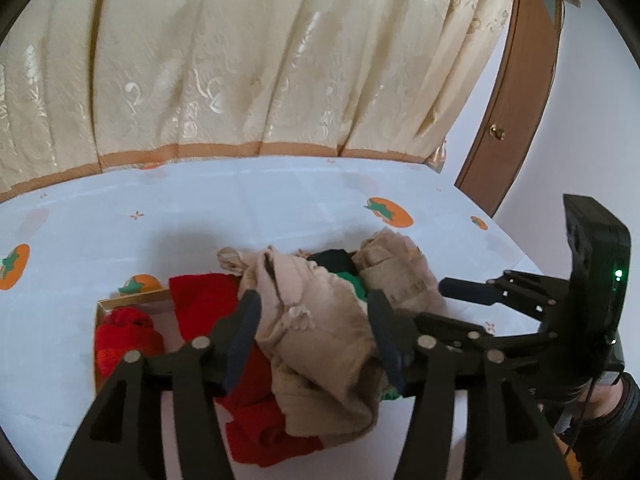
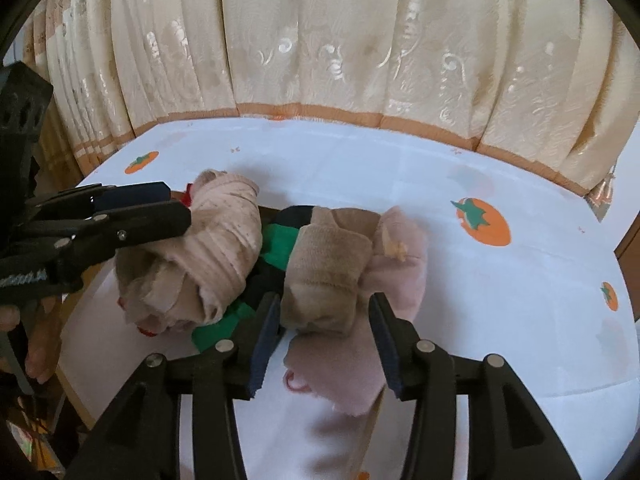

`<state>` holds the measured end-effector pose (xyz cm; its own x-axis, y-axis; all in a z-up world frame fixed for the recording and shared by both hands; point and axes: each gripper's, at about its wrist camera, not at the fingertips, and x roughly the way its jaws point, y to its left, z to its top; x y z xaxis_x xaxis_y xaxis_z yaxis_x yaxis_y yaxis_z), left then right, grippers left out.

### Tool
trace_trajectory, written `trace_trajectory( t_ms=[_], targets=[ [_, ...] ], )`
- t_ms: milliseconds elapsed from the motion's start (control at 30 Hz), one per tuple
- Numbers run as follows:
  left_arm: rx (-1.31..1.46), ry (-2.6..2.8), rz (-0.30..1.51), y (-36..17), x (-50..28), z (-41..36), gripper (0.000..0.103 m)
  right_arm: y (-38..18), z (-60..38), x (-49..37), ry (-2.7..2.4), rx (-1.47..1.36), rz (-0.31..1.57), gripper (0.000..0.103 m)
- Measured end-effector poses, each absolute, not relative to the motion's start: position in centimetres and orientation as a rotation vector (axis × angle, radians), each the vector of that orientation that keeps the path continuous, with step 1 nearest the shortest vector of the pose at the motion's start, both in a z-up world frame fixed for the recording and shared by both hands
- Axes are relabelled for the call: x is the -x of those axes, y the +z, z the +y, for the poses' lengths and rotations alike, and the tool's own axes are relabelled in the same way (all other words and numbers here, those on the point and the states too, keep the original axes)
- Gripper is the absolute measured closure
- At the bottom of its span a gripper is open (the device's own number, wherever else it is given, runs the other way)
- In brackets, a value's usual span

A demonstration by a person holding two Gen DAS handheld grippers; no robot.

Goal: Take underwear out of drawer
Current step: 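Open both tools to release the underwear in the tray, then move both open tools back down into the drawer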

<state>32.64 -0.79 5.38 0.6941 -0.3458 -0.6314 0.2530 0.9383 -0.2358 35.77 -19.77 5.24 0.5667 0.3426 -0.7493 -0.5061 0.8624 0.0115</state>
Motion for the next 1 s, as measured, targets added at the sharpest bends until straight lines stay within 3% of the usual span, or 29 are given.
trace_trajectory(
  t_ms=[567,1000],
  targets=[
    [0.043,-0.405,0.656,6.8,-23.0,0.0,0.042,6.8,-22.1,-22.8,0.603,0.285,0.759,0.053],
    [-0.136,-0.438,0.679,3.6,-12.9,-0.8,0.042,1.2,-23.2,-14.8,0.699,0.411,0.852,0.053]
  ],
)
